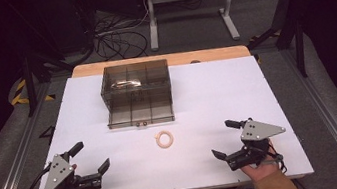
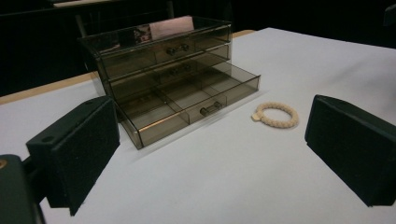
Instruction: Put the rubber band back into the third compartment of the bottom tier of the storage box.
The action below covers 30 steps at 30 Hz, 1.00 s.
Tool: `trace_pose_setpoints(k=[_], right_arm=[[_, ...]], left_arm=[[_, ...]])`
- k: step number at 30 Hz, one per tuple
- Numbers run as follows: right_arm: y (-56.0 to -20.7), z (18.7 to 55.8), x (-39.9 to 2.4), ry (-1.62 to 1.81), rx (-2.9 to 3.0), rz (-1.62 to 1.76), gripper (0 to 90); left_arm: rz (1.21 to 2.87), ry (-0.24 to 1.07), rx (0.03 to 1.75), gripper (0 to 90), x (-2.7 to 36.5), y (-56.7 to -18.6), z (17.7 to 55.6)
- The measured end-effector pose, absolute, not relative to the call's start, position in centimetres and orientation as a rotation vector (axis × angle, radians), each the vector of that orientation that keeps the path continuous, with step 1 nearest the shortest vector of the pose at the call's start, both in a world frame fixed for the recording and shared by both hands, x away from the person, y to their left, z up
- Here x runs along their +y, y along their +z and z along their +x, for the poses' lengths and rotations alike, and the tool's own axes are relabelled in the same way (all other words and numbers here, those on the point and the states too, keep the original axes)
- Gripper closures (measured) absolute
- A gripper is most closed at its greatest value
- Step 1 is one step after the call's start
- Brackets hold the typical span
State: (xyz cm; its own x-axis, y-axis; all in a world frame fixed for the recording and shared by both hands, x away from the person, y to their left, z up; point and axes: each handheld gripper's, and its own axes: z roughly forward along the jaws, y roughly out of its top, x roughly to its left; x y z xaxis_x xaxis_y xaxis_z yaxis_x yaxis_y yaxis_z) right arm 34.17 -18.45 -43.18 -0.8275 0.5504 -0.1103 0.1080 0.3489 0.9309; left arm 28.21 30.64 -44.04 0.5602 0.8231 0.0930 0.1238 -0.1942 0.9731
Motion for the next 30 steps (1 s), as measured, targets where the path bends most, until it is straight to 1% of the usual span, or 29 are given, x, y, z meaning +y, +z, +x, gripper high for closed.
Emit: trace_pose_setpoints(k=[30], right_arm=[[-42.73,34.46,-17.73,1.458,2.24,0.558,1.4]], left_arm=[[1.667,0.791,0.802,4.1,30.52,-43.96,28.09]])
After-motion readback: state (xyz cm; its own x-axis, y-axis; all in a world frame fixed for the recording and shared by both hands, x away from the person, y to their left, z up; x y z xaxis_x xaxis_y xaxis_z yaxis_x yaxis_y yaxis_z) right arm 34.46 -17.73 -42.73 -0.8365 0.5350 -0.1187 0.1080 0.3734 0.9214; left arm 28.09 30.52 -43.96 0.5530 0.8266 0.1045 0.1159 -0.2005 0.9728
